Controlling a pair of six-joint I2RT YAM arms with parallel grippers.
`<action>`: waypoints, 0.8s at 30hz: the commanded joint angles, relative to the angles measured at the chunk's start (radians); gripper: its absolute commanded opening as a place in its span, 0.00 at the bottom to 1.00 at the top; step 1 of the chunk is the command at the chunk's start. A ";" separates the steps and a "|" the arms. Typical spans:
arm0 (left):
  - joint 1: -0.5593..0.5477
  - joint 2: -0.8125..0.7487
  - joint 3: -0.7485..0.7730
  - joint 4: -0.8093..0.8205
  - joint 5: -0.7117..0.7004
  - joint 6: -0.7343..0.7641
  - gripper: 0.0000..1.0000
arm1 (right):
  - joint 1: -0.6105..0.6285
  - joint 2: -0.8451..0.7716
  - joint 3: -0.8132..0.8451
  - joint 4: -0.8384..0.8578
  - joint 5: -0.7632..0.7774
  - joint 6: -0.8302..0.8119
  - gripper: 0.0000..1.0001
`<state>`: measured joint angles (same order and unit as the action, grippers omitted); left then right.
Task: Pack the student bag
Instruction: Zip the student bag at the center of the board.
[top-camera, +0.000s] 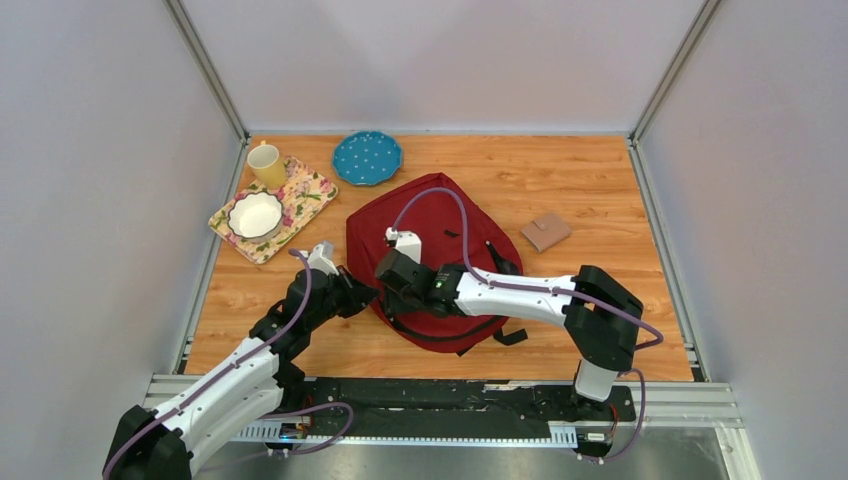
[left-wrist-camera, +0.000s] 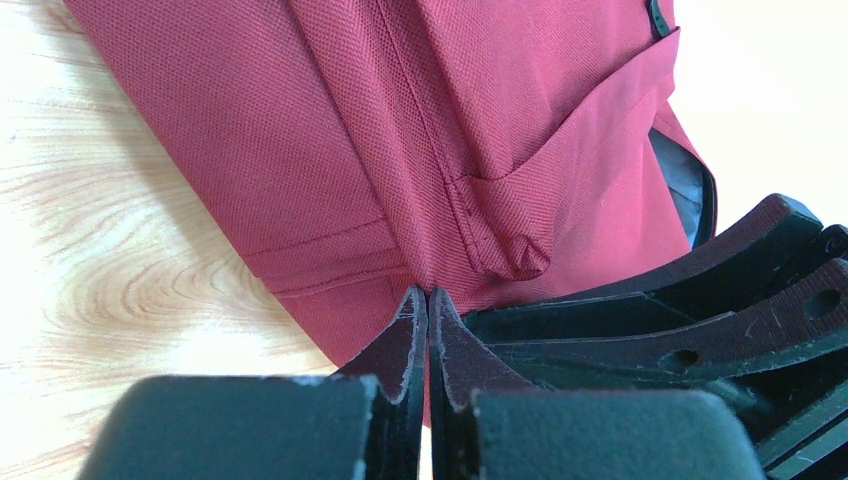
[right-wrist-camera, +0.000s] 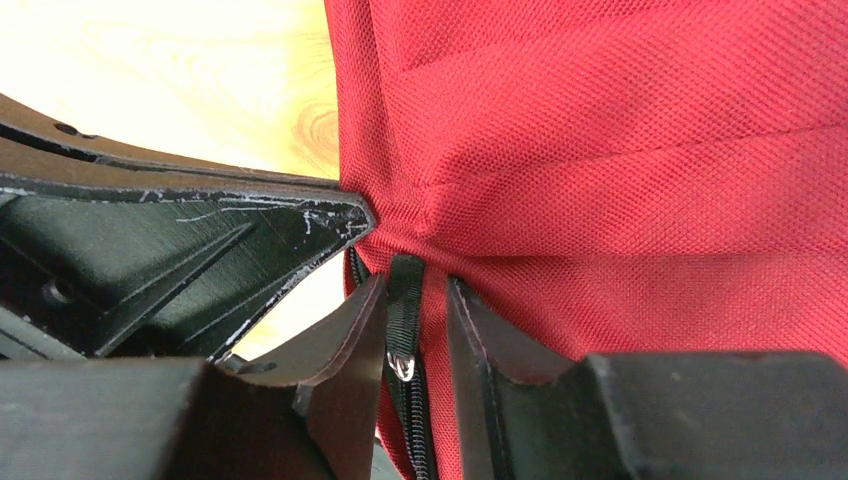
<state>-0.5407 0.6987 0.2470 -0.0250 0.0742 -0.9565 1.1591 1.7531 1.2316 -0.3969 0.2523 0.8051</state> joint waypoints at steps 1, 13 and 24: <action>-0.001 -0.016 0.005 0.062 0.065 -0.021 0.00 | 0.005 0.028 0.054 0.012 0.057 0.013 0.33; 0.001 -0.010 -0.005 0.071 0.065 -0.025 0.00 | 0.010 0.033 0.068 -0.007 0.097 -0.001 0.00; 0.001 -0.007 -0.006 0.039 0.035 -0.002 0.00 | 0.022 -0.213 -0.237 0.295 -0.082 -0.187 0.00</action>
<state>-0.5381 0.6987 0.2401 -0.0151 0.0784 -0.9630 1.1748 1.6524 1.0966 -0.2901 0.2539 0.7200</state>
